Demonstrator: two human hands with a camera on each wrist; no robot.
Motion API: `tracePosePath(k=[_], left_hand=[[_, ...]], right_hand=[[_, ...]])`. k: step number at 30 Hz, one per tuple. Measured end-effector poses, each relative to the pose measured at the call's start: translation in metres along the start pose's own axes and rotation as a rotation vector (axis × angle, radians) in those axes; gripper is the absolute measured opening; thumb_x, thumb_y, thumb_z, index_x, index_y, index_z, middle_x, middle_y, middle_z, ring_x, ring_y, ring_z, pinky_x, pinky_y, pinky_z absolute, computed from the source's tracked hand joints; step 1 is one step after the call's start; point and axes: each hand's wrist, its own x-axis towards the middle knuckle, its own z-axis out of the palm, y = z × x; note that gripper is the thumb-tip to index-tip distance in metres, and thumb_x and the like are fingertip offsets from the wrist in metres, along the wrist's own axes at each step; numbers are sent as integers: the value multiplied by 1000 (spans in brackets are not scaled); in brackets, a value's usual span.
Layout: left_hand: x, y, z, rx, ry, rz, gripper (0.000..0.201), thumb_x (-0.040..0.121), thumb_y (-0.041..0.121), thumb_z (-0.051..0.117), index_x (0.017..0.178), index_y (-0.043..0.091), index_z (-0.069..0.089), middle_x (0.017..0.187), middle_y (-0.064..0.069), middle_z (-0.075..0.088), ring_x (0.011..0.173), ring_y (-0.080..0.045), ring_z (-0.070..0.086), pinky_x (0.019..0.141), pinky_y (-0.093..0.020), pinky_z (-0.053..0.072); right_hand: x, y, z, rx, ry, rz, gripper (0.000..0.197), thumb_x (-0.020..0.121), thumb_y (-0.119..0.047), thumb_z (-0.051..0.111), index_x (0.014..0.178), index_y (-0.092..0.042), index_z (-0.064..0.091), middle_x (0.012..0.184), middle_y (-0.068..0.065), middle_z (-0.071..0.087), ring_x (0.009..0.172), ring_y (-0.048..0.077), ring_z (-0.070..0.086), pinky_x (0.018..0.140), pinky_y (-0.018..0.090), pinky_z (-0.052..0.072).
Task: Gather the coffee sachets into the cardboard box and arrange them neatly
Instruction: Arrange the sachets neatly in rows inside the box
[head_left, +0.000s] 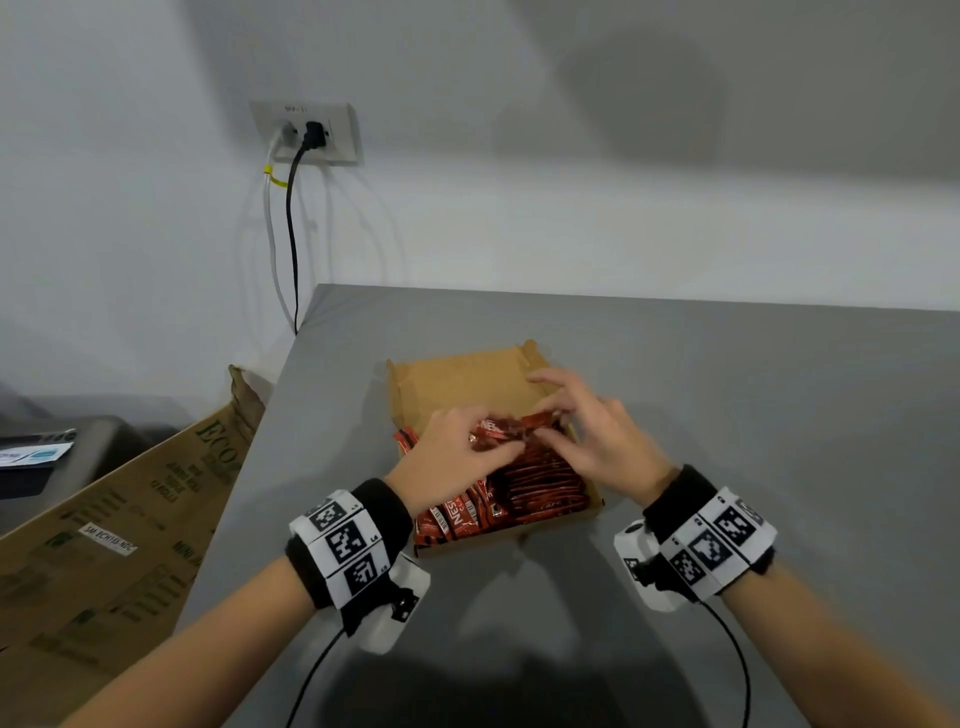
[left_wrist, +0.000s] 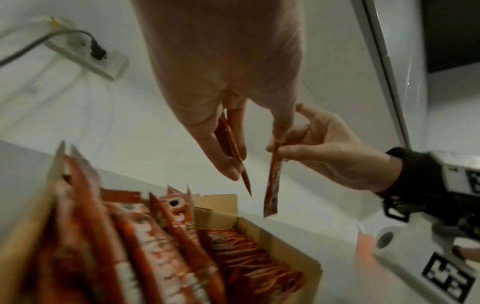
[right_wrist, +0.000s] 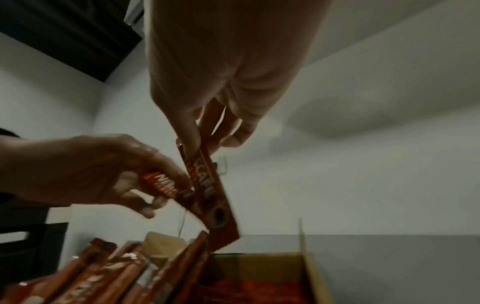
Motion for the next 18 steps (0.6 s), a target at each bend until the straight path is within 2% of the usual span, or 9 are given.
tracePosePath(k=[2, 4, 7, 9, 11, 12, 14, 16, 18], left_hand=[[2, 6, 6, -24, -23, 35, 18, 83, 16, 68, 101, 14, 66, 88, 4, 66, 76, -6, 63, 72, -19, 54], [4, 3, 9, 19, 21, 48, 9, 84, 11, 66, 91, 16, 65, 79, 6, 64, 70, -9, 60, 63, -18, 50], [4, -3, 5, 15, 90, 21, 3, 86, 17, 65, 88, 17, 66, 78, 8, 66, 71, -5, 60, 64, -16, 48], [2, -4, 3, -41, 135, 0, 10, 85, 23, 66, 94, 20, 67, 83, 11, 67, 76, -1, 63, 70, -14, 50], [-1, 0, 5, -109, 133, -5, 8, 85, 24, 65, 92, 27, 64, 84, 13, 67, 77, 2, 63, 69, -12, 49], [-2, 1, 8, -101, 125, 7, 6, 86, 23, 65, 90, 27, 62, 84, 12, 67, 77, 2, 63, 68, -13, 49], [-4, -2, 14, -18, 122, 72, 3, 86, 21, 64, 87, 21, 61, 86, 9, 64, 81, -2, 60, 73, -15, 48], [-7, -10, 20, 63, 140, 124, 6, 83, 20, 67, 83, 18, 61, 92, 8, 59, 88, -3, 55, 81, -14, 44], [-11, -15, 24, 127, 139, 135, 8, 80, 22, 71, 81, 18, 63, 94, 9, 53, 89, -3, 52, 83, -11, 41]], right_hand=[[5, -6, 10, 86, -5, 18, 66, 80, -2, 69, 125, -34, 32, 93, -7, 57, 81, 3, 58, 82, 13, 48], [6, -9, 15, 121, 50, 2, 69, 78, -3, 72, 125, -35, 32, 94, -5, 53, 88, 9, 58, 86, 19, 49], [4, -4, 11, 50, 91, 12, 64, 79, -21, 72, 130, -31, 34, 104, -5, 53, 100, 3, 52, 93, 14, 43], [-1, 0, 9, 12, 13, 87, 56, 83, -32, 67, 131, -23, 41, 115, -6, 54, 105, 0, 50, 95, 13, 41], [-7, 3, 13, -22, -72, 88, 42, 86, -30, 64, 124, -14, 54, 112, -5, 60, 98, -2, 53, 90, 14, 43], [-10, 4, 16, -36, -74, 68, 35, 86, -26, 65, 117, -11, 59, 106, -6, 63, 93, -3, 54, 86, 11, 43], [-13, 7, 17, -33, -50, 83, 24, 84, -22, 68, 104, -9, 68, 95, -9, 65, 85, -6, 54, 80, 3, 40], [-15, 10, 11, -35, -78, 140, 20, 79, -23, 72, 94, -10, 72, 85, -11, 64, 77, -9, 55, 72, 1, 38], [-18, 11, 5, -71, -159, 179, 21, 76, -27, 74, 91, -12, 73, 81, -9, 65, 71, -13, 54, 65, 3, 38]])
